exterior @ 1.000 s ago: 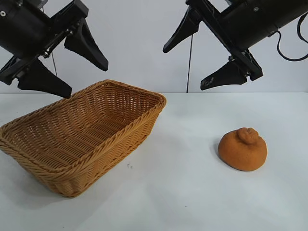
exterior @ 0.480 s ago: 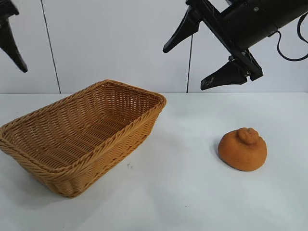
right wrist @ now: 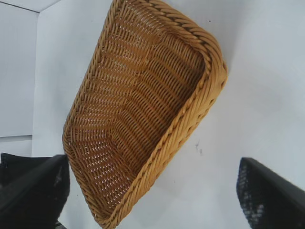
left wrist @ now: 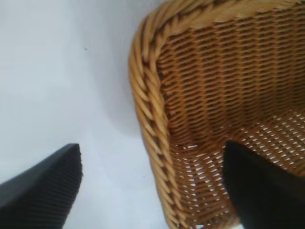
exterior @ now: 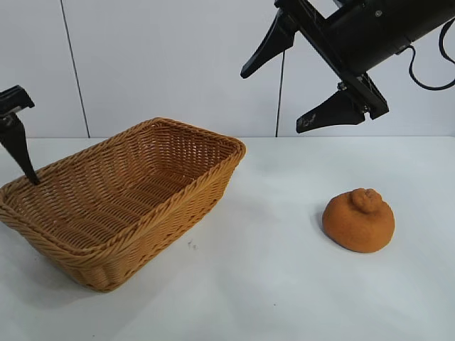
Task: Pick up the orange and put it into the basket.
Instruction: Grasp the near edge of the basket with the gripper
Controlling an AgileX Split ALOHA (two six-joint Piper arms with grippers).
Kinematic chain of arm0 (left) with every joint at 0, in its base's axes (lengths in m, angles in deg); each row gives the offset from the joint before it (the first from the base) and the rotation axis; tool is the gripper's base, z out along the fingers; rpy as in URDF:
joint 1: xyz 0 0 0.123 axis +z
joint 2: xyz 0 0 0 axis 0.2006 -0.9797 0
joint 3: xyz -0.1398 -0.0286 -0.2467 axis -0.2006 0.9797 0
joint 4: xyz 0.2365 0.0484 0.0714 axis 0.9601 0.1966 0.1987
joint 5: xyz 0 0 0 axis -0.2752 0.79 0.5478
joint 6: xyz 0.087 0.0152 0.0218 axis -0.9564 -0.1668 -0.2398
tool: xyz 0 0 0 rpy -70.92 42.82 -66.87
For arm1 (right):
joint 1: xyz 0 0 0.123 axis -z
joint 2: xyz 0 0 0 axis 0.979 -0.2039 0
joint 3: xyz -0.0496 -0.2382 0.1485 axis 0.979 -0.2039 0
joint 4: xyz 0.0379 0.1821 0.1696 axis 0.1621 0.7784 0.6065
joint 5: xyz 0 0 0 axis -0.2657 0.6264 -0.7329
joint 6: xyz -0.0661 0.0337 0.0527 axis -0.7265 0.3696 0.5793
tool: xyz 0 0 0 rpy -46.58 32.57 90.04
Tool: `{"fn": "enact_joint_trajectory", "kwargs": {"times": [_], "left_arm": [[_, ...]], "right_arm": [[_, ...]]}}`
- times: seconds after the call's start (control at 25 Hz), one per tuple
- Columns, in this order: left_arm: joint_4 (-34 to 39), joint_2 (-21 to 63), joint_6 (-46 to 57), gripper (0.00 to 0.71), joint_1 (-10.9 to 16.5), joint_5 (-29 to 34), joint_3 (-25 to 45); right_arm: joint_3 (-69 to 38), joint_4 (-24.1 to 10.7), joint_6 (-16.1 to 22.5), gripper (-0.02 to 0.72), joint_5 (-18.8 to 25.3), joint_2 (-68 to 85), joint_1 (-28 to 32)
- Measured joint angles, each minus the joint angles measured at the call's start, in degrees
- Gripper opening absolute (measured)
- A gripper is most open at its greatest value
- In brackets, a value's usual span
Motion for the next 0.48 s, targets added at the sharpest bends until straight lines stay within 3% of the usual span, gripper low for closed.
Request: {"fn": "enact_joint_trajectory", "kwargs": {"times": [0.48], "left_arm": [[-0.85,-1.06,0.32,0.577,0.0,-5.58,1.05]], "right_arm": [[0.0,-0.11,0.0,0.652,-0.18,0.0,0.0]]}}
